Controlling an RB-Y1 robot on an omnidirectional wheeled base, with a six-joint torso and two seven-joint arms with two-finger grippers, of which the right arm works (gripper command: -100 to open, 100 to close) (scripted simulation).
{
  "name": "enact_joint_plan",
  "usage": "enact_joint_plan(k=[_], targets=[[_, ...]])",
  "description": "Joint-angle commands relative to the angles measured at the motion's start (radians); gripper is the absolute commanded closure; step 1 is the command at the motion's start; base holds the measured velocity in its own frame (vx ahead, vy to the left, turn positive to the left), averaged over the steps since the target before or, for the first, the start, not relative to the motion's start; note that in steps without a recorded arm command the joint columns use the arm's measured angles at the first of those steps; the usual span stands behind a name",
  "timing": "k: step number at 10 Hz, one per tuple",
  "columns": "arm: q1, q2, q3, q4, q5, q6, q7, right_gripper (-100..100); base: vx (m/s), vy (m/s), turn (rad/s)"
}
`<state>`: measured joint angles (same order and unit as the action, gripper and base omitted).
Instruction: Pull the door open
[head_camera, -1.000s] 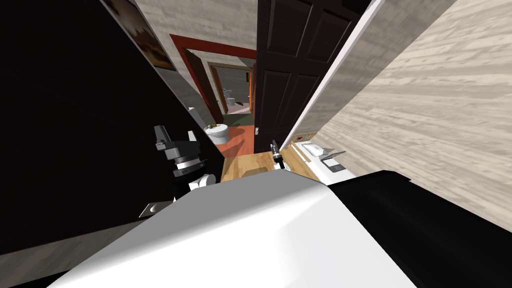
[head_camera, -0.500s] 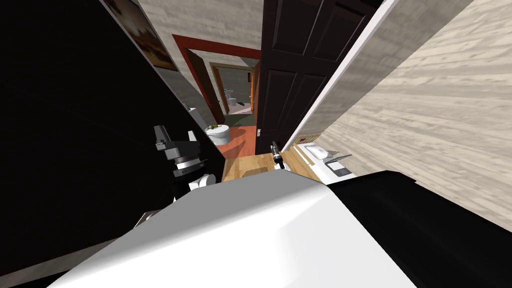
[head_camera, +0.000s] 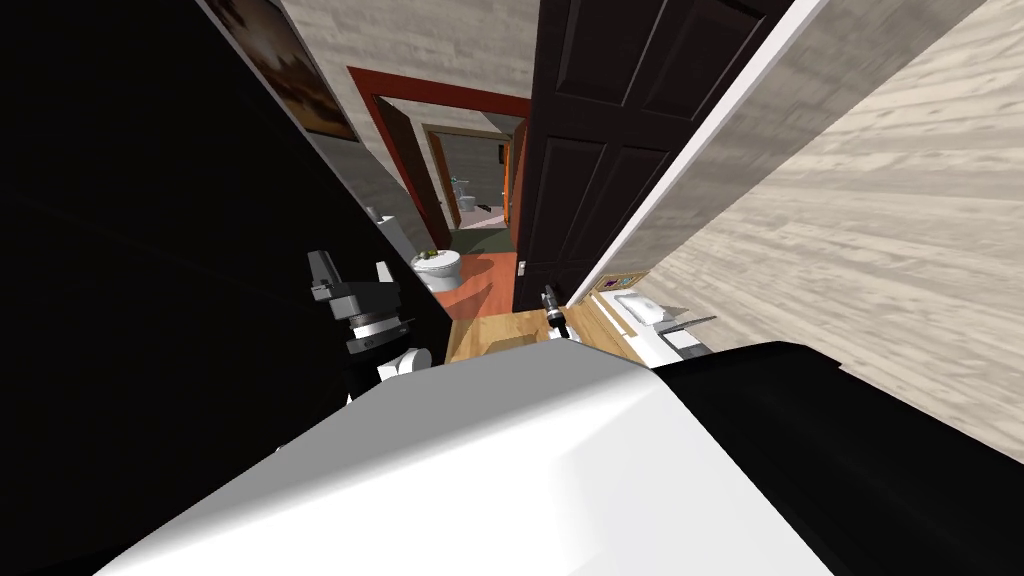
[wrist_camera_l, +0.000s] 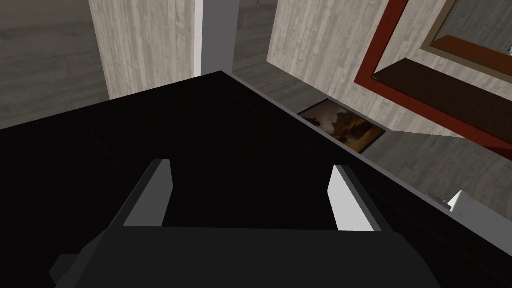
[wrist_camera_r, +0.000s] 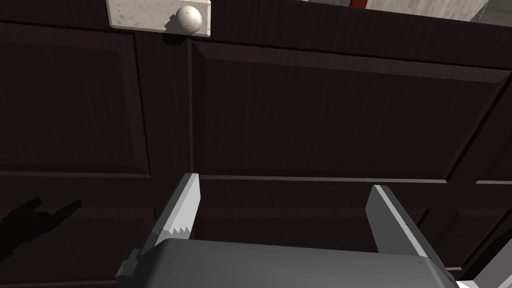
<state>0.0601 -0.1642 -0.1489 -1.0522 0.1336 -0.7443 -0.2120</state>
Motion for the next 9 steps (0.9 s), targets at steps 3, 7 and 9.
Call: enact_joint_plan(k=[3,7,9], targets=[[-0.031,-0.006,-0.013,0.087,0.002,-0.024,-0.011,-100,0.098,0.015,0.03],[-0.058,-0.012,-0.025,0.167,0.005,-0.042,-0.023,-100,0.101,0.011,0.028],[-0.07,-0.014,-0.03,0.202,0.007,-0.05,-0.028,-100,0.092,0.019,0.023]])
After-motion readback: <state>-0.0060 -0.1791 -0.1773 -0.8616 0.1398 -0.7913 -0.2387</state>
